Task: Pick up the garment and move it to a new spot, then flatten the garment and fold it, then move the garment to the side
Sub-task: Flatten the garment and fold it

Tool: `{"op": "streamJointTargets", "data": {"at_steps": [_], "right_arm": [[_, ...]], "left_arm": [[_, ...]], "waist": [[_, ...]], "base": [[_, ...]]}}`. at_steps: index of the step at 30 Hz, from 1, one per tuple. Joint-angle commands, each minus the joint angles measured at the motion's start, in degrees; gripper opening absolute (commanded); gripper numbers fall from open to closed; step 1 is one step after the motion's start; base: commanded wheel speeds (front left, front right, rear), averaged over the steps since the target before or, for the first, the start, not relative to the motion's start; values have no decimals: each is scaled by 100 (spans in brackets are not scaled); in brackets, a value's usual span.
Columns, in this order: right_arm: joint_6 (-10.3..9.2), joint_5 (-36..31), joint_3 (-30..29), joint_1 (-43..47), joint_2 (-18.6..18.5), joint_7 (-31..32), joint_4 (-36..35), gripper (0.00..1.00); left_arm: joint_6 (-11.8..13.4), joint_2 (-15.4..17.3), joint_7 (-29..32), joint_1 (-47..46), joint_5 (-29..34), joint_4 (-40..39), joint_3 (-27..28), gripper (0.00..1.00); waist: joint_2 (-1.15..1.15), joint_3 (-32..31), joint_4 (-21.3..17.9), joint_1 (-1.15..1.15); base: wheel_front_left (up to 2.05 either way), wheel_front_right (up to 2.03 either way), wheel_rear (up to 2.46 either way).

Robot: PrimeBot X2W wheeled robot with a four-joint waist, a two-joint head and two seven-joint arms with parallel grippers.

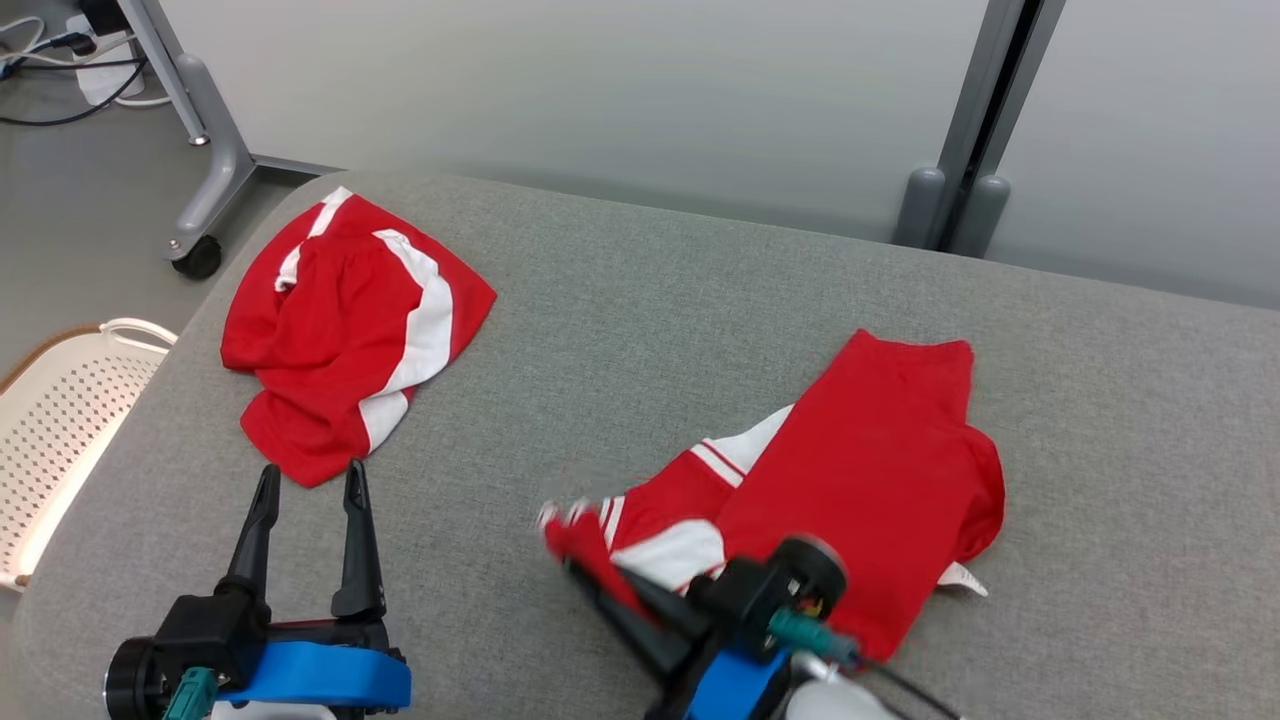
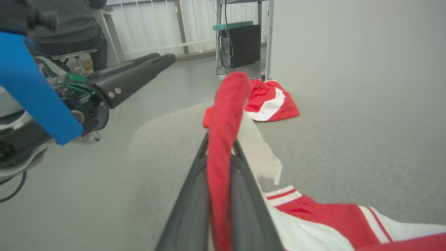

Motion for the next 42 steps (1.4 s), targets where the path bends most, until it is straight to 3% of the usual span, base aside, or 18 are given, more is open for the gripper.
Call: {"op": "streamJointTargets", "data": {"at_steps": [1, 3, 4, 5, 11, 17, 27, 33, 37, 42], "right_arm": [[3, 27, 77, 72, -13, -23, 30, 0], [3, 76, 416, 169, -13, -25, 182, 0], [3, 80, 577, 208, -13, -24, 258, 43], [2, 110, 656, 230, -13, -25, 273, 100], [2, 47, 602, 398, -14, -25, 135, 100], [3, -469, -781, 824, -18, -25, -280, 100], [3, -1061, -3048, 1959, -372, -25, -1244, 100], [3, -1220, -4122, 2746, -247, -25, -1602, 100], [3, -1291, -4485, 3180, -139, -25, -1697, 100], [3, -1361, -4506, 3330, -67, -3, -1782, 100]], "left_arm": [[-14, -9, -16, -4, -7, 12, -26, 100], [7, -10, -15, -3, -36, 18, -40, 100], [18, -11, -15, 2, -43, 22, -47, 100], [20, -11, -15, 6, -45, 26, -47, 100], [65, -13, -16, 56, -84, 24, -57, 100], [71, -13, -15, 150, -29, -3, -11, 100], [41, 4, -16, 371, 66, -51, 106, 100], [35, -1, -16, 446, 100, -66, 87, 100], [29, -4, -15, 467, 82, -74, 66, 100], [21, -6, -15, 489, 84, -83, 81, 100]], "waist": [[0, 4, 4, 0], [0, 8, 5, 0], [0, 6, -5, 0], [0, 0, -19, 0], [0, -79, -183, 0], [0, -203, -415, 0], [0, -356, -777, 0], [0, -407, -863, 0], [0, -413, -877, 0], [0, -405, -908, 0]], "base": [[0, 0, 0], [0, 0, 0], [0, 0, 0], [0, 0, 0], [0, 0, 0], [0, 0, 0], [0, 0, 0], [0, 0, 0], [0, 0, 0], [0, 0, 0]]}}
